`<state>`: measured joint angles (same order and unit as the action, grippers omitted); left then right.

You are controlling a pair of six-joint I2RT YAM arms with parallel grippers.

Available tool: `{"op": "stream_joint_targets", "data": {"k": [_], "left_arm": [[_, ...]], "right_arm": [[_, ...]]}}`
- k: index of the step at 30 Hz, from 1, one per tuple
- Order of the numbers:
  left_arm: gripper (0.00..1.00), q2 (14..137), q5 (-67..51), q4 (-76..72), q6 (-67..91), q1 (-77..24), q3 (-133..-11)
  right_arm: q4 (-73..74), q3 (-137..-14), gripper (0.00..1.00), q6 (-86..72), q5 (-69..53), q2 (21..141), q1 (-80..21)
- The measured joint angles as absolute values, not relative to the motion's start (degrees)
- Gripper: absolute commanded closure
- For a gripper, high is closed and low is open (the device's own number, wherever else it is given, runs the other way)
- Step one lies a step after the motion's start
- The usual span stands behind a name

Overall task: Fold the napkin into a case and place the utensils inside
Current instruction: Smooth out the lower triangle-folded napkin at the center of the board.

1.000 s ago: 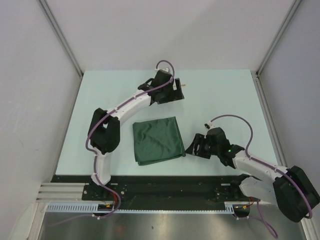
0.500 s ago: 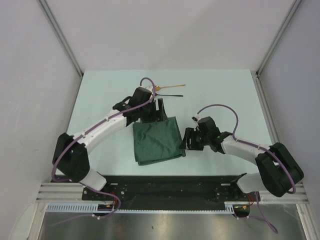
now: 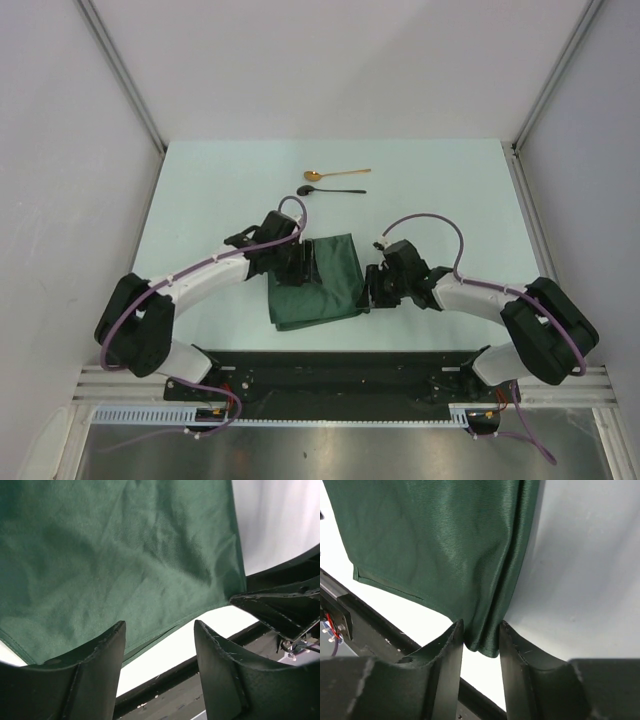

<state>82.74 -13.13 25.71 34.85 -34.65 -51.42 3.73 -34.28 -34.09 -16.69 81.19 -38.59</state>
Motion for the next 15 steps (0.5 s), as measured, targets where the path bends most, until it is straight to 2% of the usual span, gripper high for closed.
{"op": "stream_joint_targets", "data": {"k": [6,11,15], "left_arm": [[0.48,81.1,-13.2,25.6,35.5,-34.7,-49.5],[0.66,79.9,-12.0,25.1,36.0,-34.7,-48.4],[0.72,79.9,-10.0,24.6,36.9,-34.7,-45.8]], "right_arm": [[3.1,-33.3,0.68,-35.5,-15.5,80.0,-40.4],[2.9,-32.2,0.55,-36.4,-14.4,78.6,-41.0],[3.2,-31.7,0.57,-36.4,-13.8,76.8,-41.0]]}}
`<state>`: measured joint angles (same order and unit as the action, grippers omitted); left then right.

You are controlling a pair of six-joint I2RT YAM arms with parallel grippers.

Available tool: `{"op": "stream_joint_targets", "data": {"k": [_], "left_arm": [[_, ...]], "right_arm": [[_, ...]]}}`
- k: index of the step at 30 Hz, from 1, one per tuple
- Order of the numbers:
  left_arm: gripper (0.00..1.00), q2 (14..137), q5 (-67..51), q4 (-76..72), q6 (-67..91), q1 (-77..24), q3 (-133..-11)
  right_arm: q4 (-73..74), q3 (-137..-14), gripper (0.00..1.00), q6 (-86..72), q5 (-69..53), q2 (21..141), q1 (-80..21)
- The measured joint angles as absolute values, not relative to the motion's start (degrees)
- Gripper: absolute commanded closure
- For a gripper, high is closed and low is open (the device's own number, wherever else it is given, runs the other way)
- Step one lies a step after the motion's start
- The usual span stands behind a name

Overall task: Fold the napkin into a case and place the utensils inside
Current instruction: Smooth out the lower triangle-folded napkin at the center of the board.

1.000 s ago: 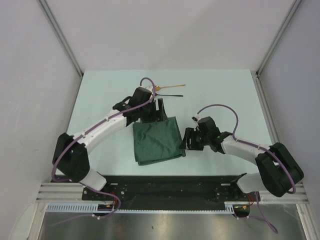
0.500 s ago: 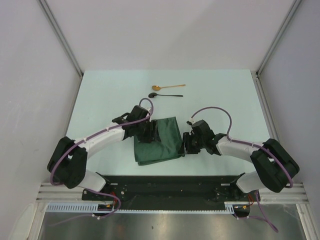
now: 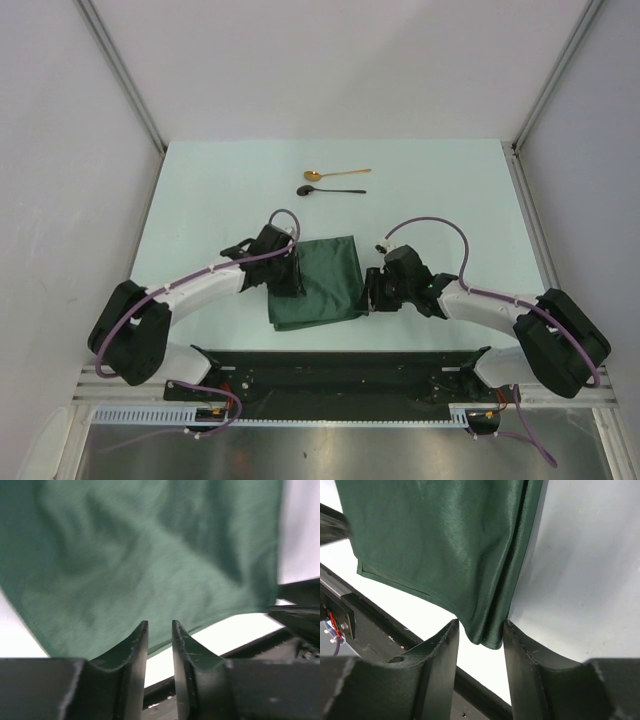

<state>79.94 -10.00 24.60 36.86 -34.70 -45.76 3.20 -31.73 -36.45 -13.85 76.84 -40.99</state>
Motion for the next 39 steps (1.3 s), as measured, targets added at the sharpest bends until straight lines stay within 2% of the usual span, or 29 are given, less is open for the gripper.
{"op": "stream_joint_targets", "data": {"k": [7,17,24,29,32,36,39], "left_arm": [[0.78,78.7,-7.4,24.2,39.4,-34.7,-38.9],[0.81,75.2,-7.3,19.8,43.1,-35.6,-32.3],[0.82,72.8,-8.8,18.1,46.1,-39.6,-29.7],[0.81,70.3,-9.5,19.3,47.0,-41.1,-28.3],[0.75,68.7,-9.8,20.8,47.1,-41.1,-28.2],[0.6,65.8,-8.0,26.3,46.4,-41.1,-30.9],[0.6,63.4,-5.5,29.1,45.9,-41.1,-35.4]], "right_arm": [[3.1,-31.7,0.72,-36.4,-13.8,76.4,-40.9],[2.7,-29.1,0.78,-36.8,-13.9,76.2,-40.5],[1.7,-27.2,0.77,-37.7,-14.0,76.1,-40.1],[1.4,-27.0,0.73,-37.9,-14.4,75.9,-40.0],[1.5,-27.0,0.67,-38.0,-14.4,75.6,-40.0],[2.1,-27.0,0.6,-37.9,-14.2,74.9,-39.9],[2.7,-27.2,0.59,-37.8,-14.0,74.6,-39.8]]}}
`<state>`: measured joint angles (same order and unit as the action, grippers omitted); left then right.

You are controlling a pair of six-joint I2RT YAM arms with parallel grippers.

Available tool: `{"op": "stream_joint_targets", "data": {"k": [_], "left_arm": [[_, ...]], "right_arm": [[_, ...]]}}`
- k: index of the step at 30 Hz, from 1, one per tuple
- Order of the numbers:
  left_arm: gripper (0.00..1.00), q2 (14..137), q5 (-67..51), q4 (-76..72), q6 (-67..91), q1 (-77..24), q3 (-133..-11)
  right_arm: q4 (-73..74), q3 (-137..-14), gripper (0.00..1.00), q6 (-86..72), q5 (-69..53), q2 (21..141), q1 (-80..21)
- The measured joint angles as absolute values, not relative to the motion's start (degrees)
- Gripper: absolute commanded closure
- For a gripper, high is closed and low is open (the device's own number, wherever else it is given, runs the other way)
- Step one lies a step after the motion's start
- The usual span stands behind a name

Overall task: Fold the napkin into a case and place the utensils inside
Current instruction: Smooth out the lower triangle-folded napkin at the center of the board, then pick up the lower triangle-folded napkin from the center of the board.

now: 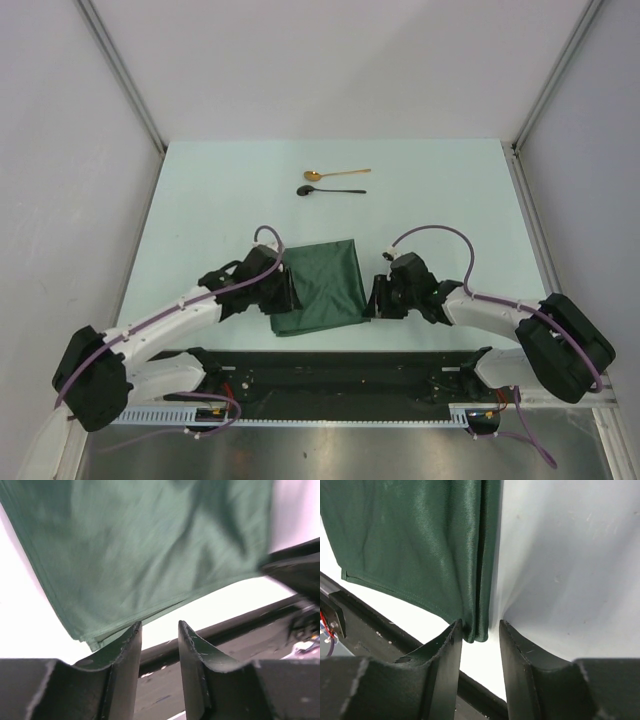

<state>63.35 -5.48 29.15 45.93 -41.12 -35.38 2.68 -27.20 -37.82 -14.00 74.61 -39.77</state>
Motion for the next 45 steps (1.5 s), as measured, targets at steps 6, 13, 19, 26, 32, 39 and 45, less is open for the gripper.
{"op": "stream_joint_targets", "data": {"k": [6,13,19,26,32,39,45], "left_arm": [[0.55,61.5,-3.3,30.3,45.9,-38.3,-36.4],[0.5,58.3,-4.5,30.8,43.2,-28.7,-36.3],[0.47,64.3,-10.4,28.4,39.1,-15.0,-42.3],[0.39,71.7,-13.5,28.4,37.0,-5.8,-46.6],[0.27,68.8,0.2,36.8,39.0,-4.8,-52.7],[0.2,63.2,13.2,43.7,45.6,-4.5,-57.4],[0.18,61.0,16.6,47.7,48.1,-2.0,-57.5]], "right_arm": [[3.0,-27.5,0.65,-37.6,-13.7,74.7,-39.7],[2.2,-27.5,0.8,-37.9,-13.8,75.9,-40.4],[2.7,-28.0,0.54,-37.9,-13.4,76.4,-40.9],[20.0,-43.0,0.37,-34.5,1.7,74.9,-44.2],[27.3,-59.3,0.32,-35.4,14.2,81.3,-51.5],[29.6,-83.3,0.34,-40.0,20.8,106.1,-61.2],[33.0,-100.4,0.37,-44.7,23.2,122.5,-66.2]]}}
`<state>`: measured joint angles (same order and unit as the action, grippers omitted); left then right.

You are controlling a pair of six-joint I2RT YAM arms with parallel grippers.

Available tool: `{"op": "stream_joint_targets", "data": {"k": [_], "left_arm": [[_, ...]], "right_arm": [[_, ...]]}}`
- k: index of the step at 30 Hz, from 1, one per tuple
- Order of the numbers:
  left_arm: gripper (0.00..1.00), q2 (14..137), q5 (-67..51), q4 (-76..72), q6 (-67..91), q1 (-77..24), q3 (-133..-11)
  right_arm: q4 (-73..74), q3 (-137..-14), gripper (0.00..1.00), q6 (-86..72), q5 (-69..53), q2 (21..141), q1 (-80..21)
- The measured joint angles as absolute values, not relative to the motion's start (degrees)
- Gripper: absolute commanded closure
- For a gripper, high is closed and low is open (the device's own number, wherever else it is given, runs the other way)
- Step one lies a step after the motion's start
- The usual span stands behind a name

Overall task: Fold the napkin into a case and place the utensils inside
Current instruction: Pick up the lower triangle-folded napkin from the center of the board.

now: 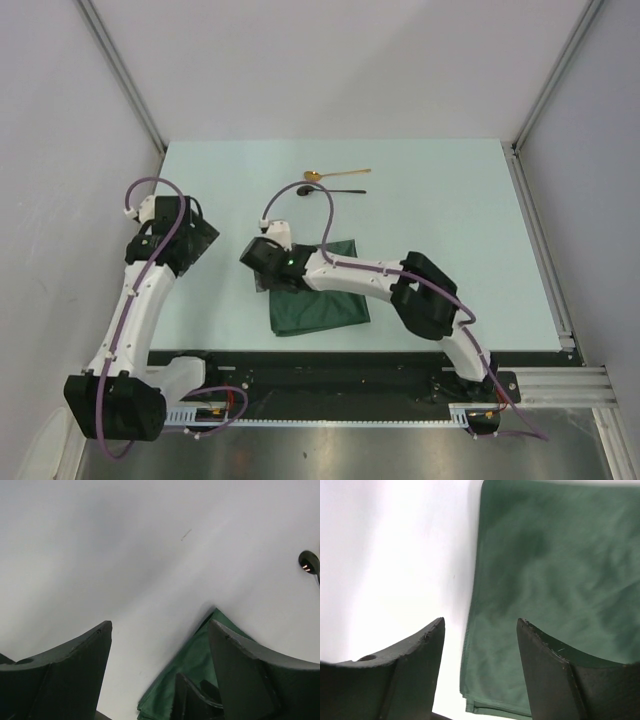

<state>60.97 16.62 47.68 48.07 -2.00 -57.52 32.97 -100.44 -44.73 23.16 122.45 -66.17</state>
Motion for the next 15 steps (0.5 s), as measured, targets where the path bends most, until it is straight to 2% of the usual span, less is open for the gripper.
{"op": "stream_joint_targets", "data": {"k": [6,15], "left_arm": [[0.18,60.3,17.8,49.5,49.1,-1.0,-58.6],[0.18,60.3,16.8,49.5,49.1,-0.9,-58.6]], "right_arm": [[36.2,-105.0,0.43,-46.4,23.1,128.0,-68.5],[38.0,-105.0,0.52,-47.6,23.0,129.3,-68.9]]}}
